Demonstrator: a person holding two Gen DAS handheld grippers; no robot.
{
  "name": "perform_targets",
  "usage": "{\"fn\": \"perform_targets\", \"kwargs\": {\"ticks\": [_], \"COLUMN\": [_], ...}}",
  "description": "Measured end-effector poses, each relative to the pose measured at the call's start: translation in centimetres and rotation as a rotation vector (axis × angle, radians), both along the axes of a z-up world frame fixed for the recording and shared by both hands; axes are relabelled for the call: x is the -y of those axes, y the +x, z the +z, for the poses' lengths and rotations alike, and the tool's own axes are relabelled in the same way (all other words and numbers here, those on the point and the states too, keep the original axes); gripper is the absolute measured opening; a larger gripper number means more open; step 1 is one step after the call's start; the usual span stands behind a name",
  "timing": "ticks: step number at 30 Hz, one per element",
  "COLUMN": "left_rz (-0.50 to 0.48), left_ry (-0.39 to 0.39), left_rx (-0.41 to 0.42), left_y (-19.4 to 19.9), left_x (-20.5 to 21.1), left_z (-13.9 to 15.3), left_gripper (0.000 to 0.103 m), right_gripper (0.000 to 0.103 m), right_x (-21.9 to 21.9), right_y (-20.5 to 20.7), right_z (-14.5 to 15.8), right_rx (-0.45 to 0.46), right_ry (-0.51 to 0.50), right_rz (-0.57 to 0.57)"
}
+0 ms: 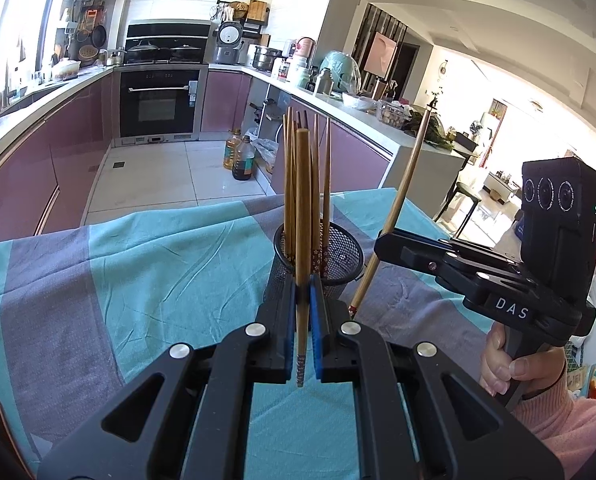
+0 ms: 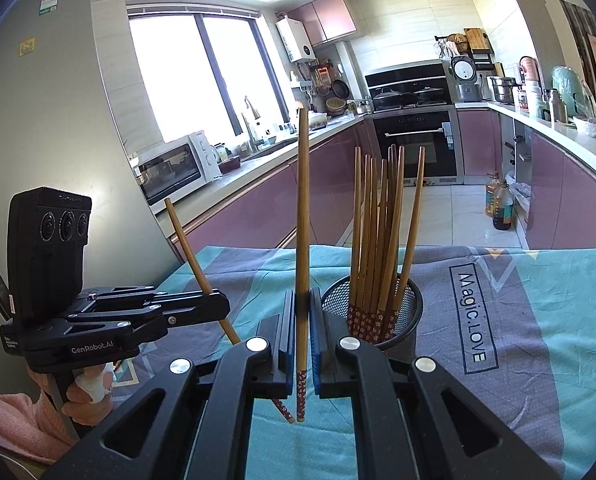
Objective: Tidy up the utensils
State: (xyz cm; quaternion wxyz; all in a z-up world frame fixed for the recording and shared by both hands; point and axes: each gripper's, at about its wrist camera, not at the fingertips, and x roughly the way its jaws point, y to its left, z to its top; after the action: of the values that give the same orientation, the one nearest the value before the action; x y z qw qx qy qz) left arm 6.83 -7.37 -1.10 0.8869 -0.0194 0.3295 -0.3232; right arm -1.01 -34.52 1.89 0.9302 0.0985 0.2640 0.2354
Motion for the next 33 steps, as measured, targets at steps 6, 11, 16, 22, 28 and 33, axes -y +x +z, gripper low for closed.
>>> {"fn": "perform_targets", "kwargs": {"ticks": [6,11,16,22,28,33], "left_rz": [-0.006,-0.01,-0.012,-0.017,-0.026,-0.031], "left_ry": [0.004,0.005,0.007,0.007,0.004,0.0], "left_rx": [0.012,0.02,0.024,0.038,0.05,0.062], "left_y": [0.0,0.0,-0.1,-0.1,-0.5,-0.5], "left_x": [0.0,0.0,-0.1,-0.1,-0.3,-0.3], "left_z": [0.3,0.5,0.5,0.9,1.3,1.7], "left_gripper": [0.007,0.007,0.007,0.007,0.007,0.007], "right_gripper": [0.006,0.006,0.006,0.006,0.006,0.006], "right_x": [0.2,0.3,0.4,0.7,0.9,1.0], "right_y": [0.2,0.3,0.4,0.3,0.3,0.3], "right_z": [0.3,0.6,0.8,1.0,1.4,1.6], "right_rx": [0.008,0.012,0.02,0.028,0.036,0.043], "right_ry": [0.0,0.001,0.002,0.001,0.001,0.001], "right_rz": [-0.004,-0.005,-0.008,-0.01,-0.014,-0.015]}}
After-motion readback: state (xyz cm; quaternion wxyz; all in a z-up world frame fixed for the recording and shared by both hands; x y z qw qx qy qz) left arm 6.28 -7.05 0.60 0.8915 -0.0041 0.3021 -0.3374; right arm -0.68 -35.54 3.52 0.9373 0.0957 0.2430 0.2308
